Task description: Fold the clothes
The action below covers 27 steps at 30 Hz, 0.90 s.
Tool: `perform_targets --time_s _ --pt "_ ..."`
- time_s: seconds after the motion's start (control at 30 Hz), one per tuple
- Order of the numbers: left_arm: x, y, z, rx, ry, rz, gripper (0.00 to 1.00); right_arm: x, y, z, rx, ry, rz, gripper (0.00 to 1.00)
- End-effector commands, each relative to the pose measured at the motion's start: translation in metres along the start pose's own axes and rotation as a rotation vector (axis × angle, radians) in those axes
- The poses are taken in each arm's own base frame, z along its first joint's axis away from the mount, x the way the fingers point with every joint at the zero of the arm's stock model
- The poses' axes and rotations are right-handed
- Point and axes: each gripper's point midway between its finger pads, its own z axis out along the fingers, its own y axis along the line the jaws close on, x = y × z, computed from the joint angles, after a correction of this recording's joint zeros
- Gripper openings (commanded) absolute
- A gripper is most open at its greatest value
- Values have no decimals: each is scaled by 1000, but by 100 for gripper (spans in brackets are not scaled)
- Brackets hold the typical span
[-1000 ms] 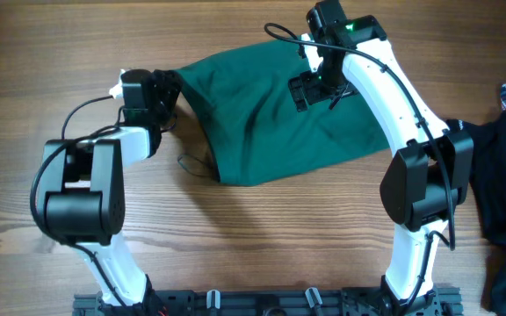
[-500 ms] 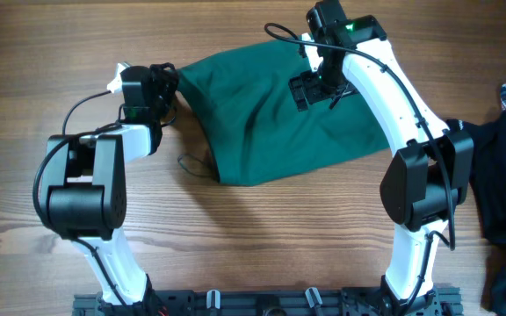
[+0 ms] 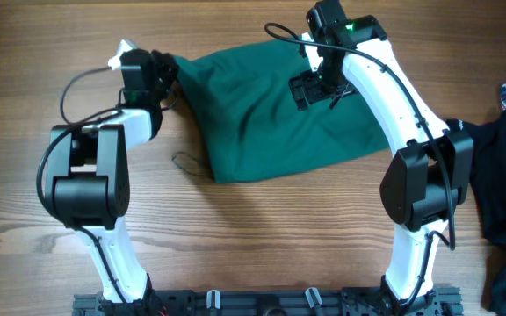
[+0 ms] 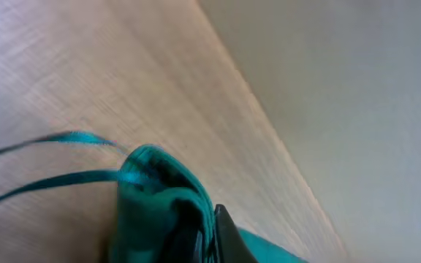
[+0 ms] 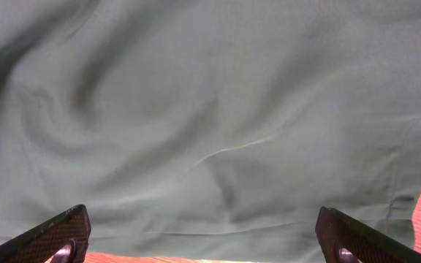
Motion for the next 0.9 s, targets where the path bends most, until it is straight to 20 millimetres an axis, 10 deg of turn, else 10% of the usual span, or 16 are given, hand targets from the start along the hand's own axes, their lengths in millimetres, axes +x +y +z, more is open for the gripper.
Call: perform_targets --time_s 0.0,0.2,0.27,0.33,0.47,0.67,0.8,0.87 --pt "-23 -32 7 54 -7 314 4 0 -3 -7 18 -16 -20 100" --pt "-47 -32 7 38 -71 589 21 -2 -3 -7 18 -25 -17 100" --pt "-68 -25 5 19 -129 653 55 -3 -3 -7 18 -26 -16 100" --pt "-91 -25 1 38 -174 647 65 -4 -3 -7 19 -32 -16 100" --pt "-108 -68 -8 203 -94 653 81 -9 -17 -9 100 -58 79 100" --pt "-15 -113 -66 152 291 613 100 -5 -53 -48 166 -133 233 100" --pt "102 -85 -103 -25 668 611 100 14 -83 -49 -1 -89 332 100" --pt "128 -68 -120 -120 764 627 100 21 -92 -48 -32 -71 351 98"
